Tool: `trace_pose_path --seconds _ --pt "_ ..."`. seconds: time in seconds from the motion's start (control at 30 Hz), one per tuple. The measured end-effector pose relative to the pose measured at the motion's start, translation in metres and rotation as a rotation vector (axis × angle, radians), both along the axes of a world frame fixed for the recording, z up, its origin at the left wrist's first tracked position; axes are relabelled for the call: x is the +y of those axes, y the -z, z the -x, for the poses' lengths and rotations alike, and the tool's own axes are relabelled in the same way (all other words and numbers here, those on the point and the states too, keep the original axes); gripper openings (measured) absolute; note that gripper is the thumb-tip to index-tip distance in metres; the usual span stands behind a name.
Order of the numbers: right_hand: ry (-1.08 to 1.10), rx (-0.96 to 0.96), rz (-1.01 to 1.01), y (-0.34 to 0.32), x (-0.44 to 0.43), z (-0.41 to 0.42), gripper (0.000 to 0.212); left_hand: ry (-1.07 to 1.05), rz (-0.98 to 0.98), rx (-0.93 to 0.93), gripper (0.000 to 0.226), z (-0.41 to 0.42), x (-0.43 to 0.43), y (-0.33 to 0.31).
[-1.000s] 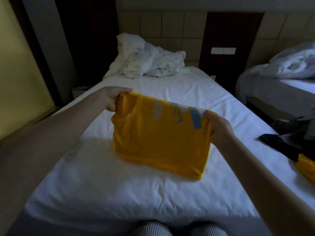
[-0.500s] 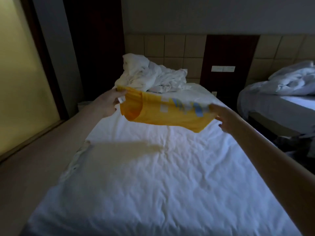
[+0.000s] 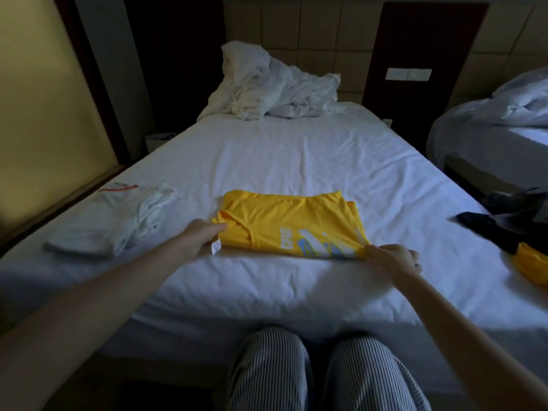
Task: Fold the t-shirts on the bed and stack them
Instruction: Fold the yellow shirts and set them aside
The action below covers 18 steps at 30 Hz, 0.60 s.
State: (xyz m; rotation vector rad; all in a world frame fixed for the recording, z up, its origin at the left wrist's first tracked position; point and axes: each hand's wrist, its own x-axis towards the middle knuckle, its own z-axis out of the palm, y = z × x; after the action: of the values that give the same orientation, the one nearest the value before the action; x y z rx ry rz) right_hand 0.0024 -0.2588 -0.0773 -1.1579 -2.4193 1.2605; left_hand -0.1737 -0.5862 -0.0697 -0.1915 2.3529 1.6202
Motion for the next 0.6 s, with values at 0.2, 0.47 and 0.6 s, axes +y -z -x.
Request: trace_pose_path --seconds 0.2,0.47,0.6 --pt "-0.090 -0.043 -0.187 0.019 -0.002 -0.013 0.039 0.107 0.603 0.184 0.038 -0.028 -0.025 0.019" --pt "-0.426 0.146 -0.624 -0.018 -0.039 0.051 0.045 0.270 0.671 0.666 0.034 -0.010 0.046 -0.019" --pt "-0.752 -0.015 -0.769 -0.003 -0.056 0.105 0.047 0.706 0.850 0.656 0.045 -0.005 0.110 -0.004"
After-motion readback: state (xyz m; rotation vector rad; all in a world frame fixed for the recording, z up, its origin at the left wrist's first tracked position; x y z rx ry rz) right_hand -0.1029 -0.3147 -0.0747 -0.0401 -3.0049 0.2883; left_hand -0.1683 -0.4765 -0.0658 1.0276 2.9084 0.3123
